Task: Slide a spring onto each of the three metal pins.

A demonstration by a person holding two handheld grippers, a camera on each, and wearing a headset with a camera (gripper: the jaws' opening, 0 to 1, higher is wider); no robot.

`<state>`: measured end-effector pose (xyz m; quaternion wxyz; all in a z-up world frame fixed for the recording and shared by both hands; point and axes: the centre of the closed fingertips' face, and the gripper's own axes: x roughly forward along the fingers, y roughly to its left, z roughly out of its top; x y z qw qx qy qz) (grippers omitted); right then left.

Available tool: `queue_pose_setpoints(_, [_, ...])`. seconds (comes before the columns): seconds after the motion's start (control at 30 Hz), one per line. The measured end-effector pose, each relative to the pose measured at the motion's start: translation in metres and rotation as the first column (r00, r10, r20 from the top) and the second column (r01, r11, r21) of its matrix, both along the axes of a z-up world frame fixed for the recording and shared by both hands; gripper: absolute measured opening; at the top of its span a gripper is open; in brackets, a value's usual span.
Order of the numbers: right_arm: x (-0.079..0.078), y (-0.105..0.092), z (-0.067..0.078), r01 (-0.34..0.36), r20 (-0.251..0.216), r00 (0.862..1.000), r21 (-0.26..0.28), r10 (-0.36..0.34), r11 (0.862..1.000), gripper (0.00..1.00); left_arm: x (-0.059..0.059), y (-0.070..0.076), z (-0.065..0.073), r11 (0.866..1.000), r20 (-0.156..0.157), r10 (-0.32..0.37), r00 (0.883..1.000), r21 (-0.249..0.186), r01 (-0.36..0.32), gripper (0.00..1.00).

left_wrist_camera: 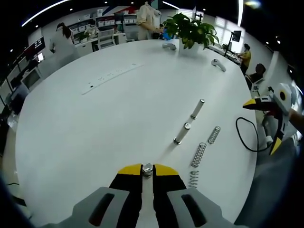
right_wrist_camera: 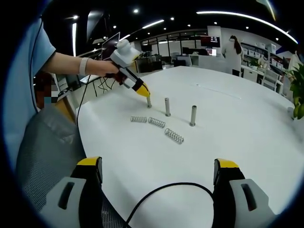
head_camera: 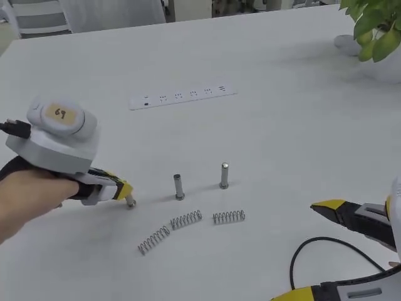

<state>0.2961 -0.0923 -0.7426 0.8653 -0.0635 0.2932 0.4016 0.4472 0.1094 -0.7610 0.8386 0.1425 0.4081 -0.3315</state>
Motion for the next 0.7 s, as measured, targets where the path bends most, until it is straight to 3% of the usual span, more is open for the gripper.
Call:
queue_pose_setpoints(0.23, [-0.0003,-0.0005,0.0004,0.000,0.002,1.000,-0.002,0.000,1.000,0.96,-0.0017,-0.0036,0.0005,1.000,0.014,-0.014,1.000,-0.001,0.014,0.00])
queue_pose_setpoints(0.7, [-0.0013,-0.0026,-0.0002,0.007,0.000,1.000,-0.002,-0.007,1.000,0.96,-0.0006,-0.0084,-0.0026,1.000,0.010,-0.022,1.000,-0.002,0.022,0.00])
